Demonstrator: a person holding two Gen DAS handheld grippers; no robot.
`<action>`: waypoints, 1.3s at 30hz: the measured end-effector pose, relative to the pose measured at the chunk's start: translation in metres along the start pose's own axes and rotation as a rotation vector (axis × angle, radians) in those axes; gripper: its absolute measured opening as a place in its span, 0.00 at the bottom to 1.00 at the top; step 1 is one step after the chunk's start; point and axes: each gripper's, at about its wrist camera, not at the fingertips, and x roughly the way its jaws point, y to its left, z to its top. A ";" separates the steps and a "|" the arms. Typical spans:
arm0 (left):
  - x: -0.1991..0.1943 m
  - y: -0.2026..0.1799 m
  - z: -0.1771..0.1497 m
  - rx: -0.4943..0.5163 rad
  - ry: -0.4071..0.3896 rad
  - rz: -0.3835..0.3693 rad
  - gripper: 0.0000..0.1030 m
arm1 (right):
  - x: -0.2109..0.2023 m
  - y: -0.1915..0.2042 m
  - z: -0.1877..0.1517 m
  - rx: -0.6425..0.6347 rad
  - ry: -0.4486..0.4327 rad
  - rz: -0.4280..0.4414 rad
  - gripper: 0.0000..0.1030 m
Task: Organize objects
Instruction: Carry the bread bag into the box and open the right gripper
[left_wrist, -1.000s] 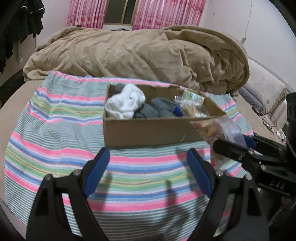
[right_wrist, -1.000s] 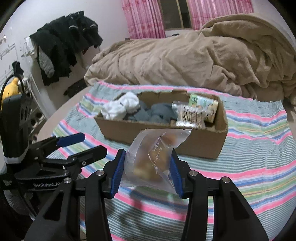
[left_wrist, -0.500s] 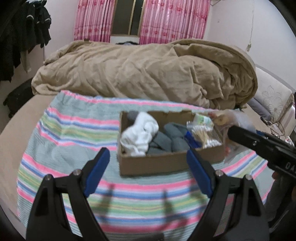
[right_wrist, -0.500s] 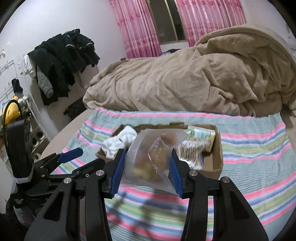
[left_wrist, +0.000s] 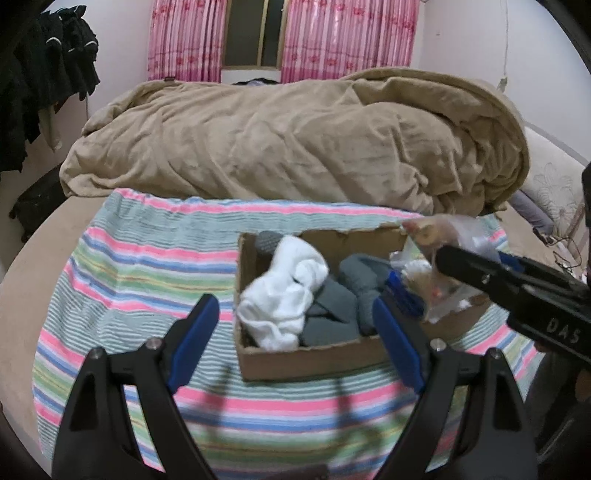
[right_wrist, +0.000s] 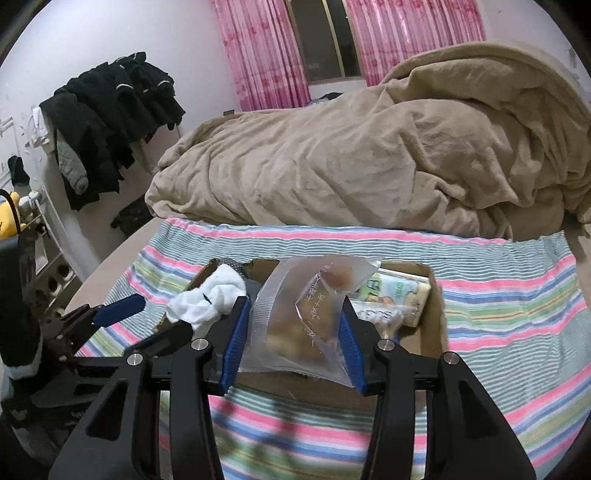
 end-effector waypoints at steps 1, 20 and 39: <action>0.003 0.001 0.001 -0.017 0.013 -0.010 0.84 | 0.004 0.001 0.002 -0.002 0.003 0.005 0.48; 0.038 0.031 -0.010 -0.109 0.087 -0.033 0.84 | 0.071 -0.008 -0.009 0.030 0.125 -0.011 0.48; -0.017 0.021 -0.024 -0.049 0.043 -0.073 0.84 | 0.024 0.006 -0.014 -0.010 0.081 -0.036 0.70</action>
